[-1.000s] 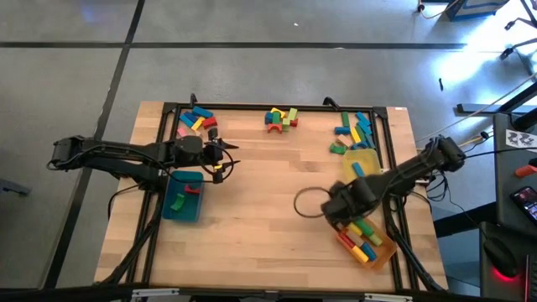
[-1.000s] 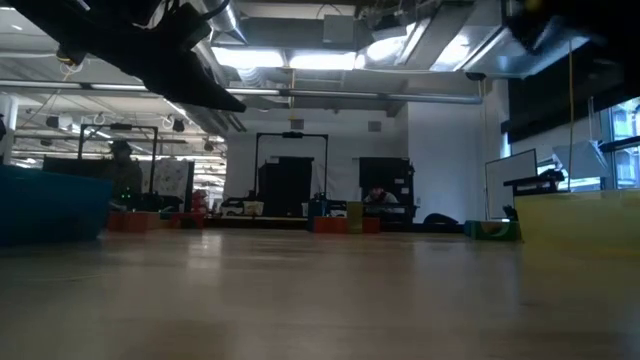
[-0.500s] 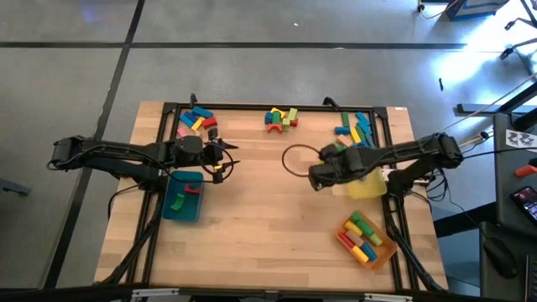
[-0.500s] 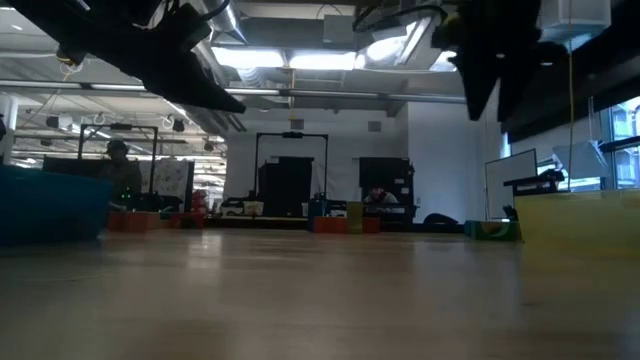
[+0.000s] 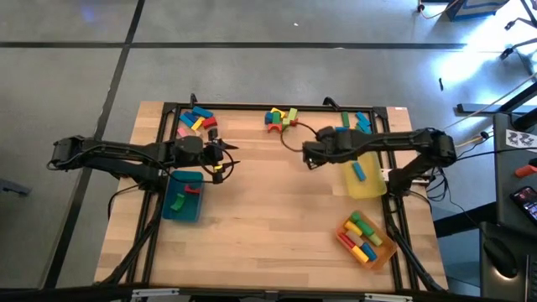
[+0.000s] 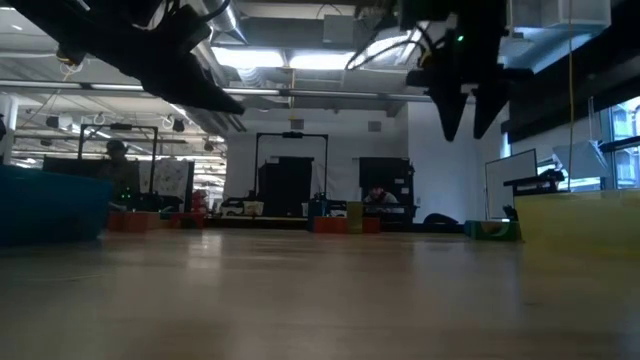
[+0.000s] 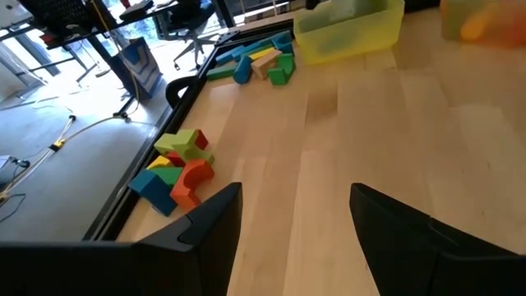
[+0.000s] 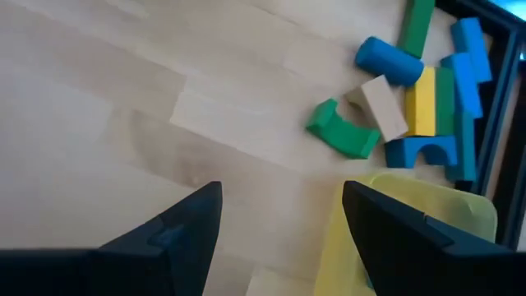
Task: Sort blocks by size
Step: Put the green arch block into the blue bin
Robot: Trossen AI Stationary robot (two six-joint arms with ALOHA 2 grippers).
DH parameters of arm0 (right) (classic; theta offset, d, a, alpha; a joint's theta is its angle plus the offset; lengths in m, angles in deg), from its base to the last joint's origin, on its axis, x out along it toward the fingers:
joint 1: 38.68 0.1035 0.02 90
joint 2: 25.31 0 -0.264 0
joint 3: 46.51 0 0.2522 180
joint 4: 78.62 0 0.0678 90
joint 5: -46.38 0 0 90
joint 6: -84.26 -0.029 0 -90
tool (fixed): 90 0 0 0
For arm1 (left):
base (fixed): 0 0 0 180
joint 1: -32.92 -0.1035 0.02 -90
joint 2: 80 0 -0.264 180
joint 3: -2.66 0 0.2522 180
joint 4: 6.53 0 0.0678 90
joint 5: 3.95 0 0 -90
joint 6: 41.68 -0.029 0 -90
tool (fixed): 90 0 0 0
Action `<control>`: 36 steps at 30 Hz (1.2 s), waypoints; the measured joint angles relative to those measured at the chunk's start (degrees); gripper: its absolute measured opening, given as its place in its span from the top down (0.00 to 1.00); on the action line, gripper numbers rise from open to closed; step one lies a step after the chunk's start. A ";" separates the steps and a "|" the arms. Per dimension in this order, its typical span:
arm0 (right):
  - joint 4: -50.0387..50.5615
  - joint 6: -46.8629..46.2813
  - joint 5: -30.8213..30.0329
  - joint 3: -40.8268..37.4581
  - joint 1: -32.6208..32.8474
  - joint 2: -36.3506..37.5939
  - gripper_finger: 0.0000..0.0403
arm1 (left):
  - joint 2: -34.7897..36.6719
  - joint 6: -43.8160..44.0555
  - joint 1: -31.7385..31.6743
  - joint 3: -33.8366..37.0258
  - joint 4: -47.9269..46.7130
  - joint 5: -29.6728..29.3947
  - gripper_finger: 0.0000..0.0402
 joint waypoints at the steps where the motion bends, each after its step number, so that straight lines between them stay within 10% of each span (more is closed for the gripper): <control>1: -0.65 0.70 1.04 -0.18 -1.03 -0.23 0.36 | 0.00 0.01 0.00 -0.02 -0.23 0.00 0.48; 36: -35.10 8.92 6.37 -25.19 -21.47 -1.40 0.36 | -0.02 -0.01 0.00 -0.02 -0.36 0.00 0.48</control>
